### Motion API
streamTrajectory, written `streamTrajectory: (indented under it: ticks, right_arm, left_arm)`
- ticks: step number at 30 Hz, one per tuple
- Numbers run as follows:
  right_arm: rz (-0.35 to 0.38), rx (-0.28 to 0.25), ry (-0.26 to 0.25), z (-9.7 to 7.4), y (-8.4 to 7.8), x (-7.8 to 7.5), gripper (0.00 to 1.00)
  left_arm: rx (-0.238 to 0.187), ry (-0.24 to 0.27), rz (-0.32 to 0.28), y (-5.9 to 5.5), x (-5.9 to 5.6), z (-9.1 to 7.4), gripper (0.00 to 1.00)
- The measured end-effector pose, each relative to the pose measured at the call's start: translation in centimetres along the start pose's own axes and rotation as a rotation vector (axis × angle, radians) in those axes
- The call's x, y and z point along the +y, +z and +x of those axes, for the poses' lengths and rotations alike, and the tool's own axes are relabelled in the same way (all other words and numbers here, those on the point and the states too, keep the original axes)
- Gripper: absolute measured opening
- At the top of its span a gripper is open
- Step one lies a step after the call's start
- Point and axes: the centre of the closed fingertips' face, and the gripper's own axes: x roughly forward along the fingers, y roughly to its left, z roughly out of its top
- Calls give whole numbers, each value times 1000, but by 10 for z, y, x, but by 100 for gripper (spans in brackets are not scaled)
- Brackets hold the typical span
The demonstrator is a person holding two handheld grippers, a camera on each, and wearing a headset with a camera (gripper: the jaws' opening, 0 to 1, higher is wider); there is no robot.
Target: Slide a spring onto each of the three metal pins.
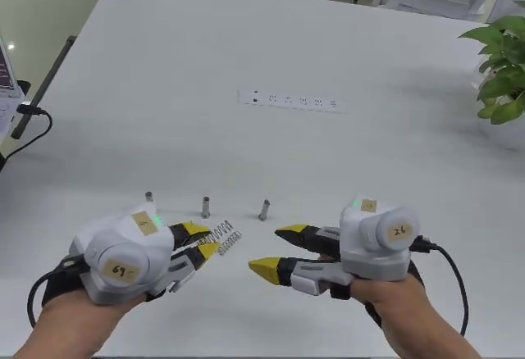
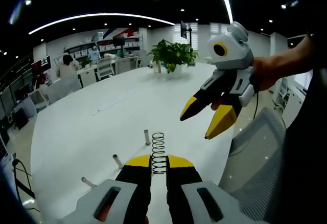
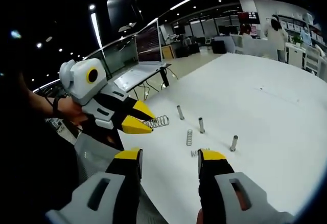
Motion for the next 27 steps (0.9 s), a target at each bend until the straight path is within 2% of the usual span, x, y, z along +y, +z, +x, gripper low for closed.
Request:
streamTrajectory:
  ticks: [10,12,14,21,27]
  right_arm:
    - [71,-65,66,2,11,9,26]
    - [103,-75,95,4,12,12,25]
    - [111,-80,98,5,12,13,24]
    - [121,-68,125,8,9,19,19]
    - [117,-70,125,6,9,19,14]
  left_arm:
    - [-3,-64,58,8,-22,5,2]
    - [-4,-77,70,9,-26,6,2]
    - [-2,-92,81,10,-31,7,2]
    - [2,-119,103,11,-39,9,2]
    - [8,-128,117,9,-40,8,2]
